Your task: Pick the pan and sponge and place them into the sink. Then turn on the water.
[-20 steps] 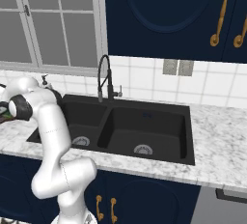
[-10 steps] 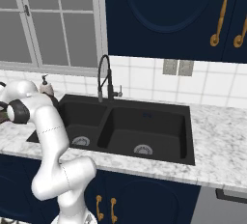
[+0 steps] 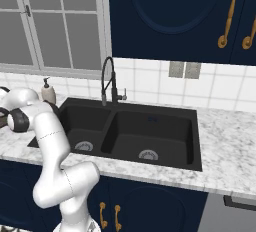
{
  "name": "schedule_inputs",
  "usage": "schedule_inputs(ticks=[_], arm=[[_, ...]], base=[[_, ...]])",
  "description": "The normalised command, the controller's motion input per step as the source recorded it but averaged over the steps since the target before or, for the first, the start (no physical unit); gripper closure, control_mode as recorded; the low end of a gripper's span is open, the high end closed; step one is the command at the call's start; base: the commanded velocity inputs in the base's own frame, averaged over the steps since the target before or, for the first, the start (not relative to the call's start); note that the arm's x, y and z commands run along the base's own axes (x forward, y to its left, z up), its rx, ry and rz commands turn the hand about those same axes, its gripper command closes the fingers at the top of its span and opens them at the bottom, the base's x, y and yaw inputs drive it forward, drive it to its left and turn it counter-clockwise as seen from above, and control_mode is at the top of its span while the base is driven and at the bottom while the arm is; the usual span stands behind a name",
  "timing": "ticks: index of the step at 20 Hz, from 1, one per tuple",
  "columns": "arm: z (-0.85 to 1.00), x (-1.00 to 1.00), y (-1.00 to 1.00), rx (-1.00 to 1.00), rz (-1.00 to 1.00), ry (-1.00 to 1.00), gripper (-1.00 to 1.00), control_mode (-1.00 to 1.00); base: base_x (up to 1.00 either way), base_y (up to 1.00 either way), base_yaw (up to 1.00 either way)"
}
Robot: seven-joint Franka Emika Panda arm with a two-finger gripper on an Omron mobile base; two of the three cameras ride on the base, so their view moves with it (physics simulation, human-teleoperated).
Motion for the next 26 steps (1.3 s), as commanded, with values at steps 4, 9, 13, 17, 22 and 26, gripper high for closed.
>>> schedule_inputs(ticks=[4, 9, 13, 17, 22, 26], arm=[[-0.21, 0.21, 0.00, 0.04, -0.01, 0.06, 1.00, -1.00], [-0.22, 0.00, 0.00, 0.02, 0.00, 0.07, -1.00, -1.00], [-0.04, -0.22, 0.00, 0.00, -0.02, 0.02, -1.00, -1.00], [0.00, -0.14, 0.00, 0.00, -0.05, 0.00, -1.00, -1.00], [0.03, -0.09, -0.05, 0.00, -0.04, 0.02, -1.00, -1.00], [0.54, -0.47, -0.16, 0.00, -0.03, 0.00, -1.00, -1.00]], base=[[0.00, 0.00, 0.00], [0.00, 0.00, 0.00], [0.00, 0.00, 0.00], [0.00, 0.00, 0.00], [0.00, 0.00, 0.00], [0.00, 0.00, 0.00]])
